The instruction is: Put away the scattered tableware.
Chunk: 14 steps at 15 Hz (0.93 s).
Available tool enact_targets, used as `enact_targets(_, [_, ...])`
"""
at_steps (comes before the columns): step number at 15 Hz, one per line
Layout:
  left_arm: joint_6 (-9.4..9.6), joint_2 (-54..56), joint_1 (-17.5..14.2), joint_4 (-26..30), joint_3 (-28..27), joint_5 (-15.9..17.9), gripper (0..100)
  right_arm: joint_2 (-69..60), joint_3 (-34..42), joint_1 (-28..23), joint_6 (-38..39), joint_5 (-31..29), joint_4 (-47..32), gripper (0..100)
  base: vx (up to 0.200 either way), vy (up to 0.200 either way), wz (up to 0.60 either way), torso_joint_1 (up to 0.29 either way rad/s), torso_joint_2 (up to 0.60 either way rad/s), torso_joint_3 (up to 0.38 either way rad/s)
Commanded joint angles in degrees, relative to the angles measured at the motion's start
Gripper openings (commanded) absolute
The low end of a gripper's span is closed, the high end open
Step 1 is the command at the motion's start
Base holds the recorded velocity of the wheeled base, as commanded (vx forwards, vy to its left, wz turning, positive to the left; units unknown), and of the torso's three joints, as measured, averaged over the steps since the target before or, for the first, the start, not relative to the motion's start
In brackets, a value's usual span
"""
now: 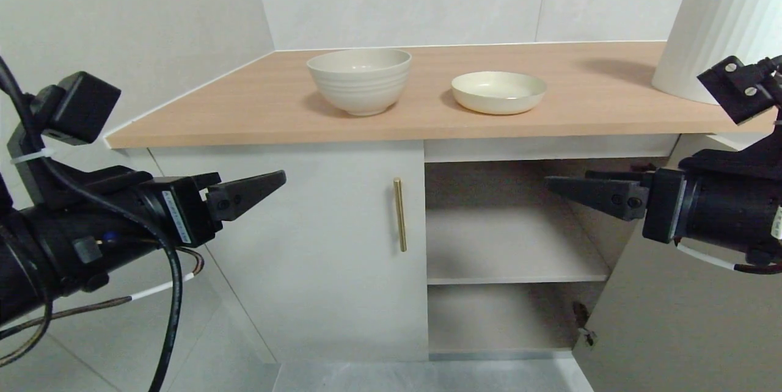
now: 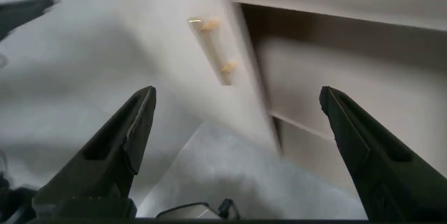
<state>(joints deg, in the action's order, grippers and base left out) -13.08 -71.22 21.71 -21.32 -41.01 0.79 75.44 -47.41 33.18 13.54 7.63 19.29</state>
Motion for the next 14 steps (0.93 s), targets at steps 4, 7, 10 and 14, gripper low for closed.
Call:
enact_targets(4, [1.39,0.29,1.49,0.23,-0.48,0.17,100,-2.49,2.67,0.04,-0.1,0.45,1.19,100,0.0,0.0,0.0,0.0,0.0,0.0])
enact_targets(7, [1.3,-1.12,1.93,1.19,-1.62,0.17,100,-2.4,3.29,-0.75,-0.62,0.28,3.48,100,0.0,0.0,0.0,0.0,0.0,0.0])
enact_targets(10, [1.3,-1.2,1.93,1.28,-1.62,0.17,100,-2.22,3.38,-0.84,-2.12,0.28,3.48,100,0.0,0.0,0.0,0.0,0.0,0.0])
enact_targets(14, [1.3,-2.26,1.93,1.19,-1.62,0.17,100,-2.05,3.38,-1.28,-2.12,0.37,3.57,100,0.0,0.0,0.0,0.042,-0.17,-0.156])
